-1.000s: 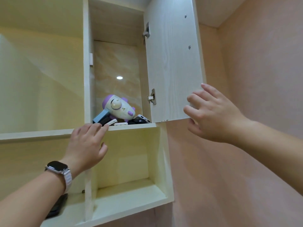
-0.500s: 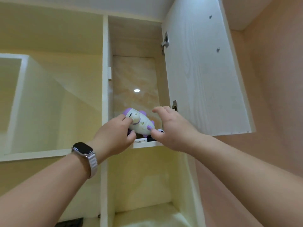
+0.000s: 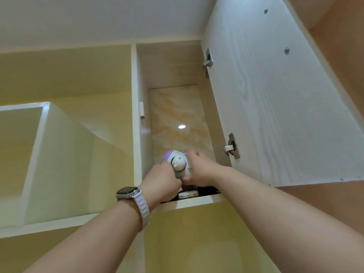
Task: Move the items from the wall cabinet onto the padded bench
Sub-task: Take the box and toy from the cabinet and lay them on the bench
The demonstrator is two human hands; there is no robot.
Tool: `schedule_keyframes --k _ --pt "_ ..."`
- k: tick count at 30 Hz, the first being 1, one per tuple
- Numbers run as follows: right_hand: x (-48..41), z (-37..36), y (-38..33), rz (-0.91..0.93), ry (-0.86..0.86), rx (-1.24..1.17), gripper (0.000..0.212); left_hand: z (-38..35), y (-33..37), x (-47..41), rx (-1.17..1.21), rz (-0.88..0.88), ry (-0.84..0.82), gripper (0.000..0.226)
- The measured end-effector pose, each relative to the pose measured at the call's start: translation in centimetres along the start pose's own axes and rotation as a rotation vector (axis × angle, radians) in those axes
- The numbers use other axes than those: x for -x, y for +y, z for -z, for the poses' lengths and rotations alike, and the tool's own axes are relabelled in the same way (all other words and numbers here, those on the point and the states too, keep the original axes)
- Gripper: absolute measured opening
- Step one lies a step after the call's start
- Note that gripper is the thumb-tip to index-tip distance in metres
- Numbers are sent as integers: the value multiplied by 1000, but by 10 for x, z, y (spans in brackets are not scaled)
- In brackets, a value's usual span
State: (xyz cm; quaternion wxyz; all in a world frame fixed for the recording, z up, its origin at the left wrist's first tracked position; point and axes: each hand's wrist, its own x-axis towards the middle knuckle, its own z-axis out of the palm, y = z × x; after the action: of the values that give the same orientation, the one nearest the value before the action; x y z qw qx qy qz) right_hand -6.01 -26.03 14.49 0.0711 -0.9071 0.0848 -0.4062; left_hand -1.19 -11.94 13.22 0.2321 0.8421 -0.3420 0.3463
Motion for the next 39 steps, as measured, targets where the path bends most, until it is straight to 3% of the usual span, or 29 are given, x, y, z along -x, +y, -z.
schedule_keyframes --k 3,8,12,16,22,26,31,39 --pt "-8 -6 4 -14 -29 -22 86 -4 -2 -6 -83 -18 -44 24" --pt "-14 -11 7 -10 -17 -25 82 -6 0 -6 -306 -97 33 9" --pt "-11 -8 6 -13 70 -42 85 -4 0 0 -299 -125 94 14" --pt "-3 -4 0 7 235 -224 85 -2 5 10 -260 -148 163 25" --pt "15 3 -2 110 378 -400 91 -4 0 21 -271 -252 439 10" --pt "36 6 -5 159 444 -532 87 0 -4 43 -329 -343 616 20" --pt "72 18 -13 200 516 -631 97 7 -17 80 -155 -291 715 24" --pt "129 30 -23 274 568 -694 94 14 -36 132 188 -92 634 31"
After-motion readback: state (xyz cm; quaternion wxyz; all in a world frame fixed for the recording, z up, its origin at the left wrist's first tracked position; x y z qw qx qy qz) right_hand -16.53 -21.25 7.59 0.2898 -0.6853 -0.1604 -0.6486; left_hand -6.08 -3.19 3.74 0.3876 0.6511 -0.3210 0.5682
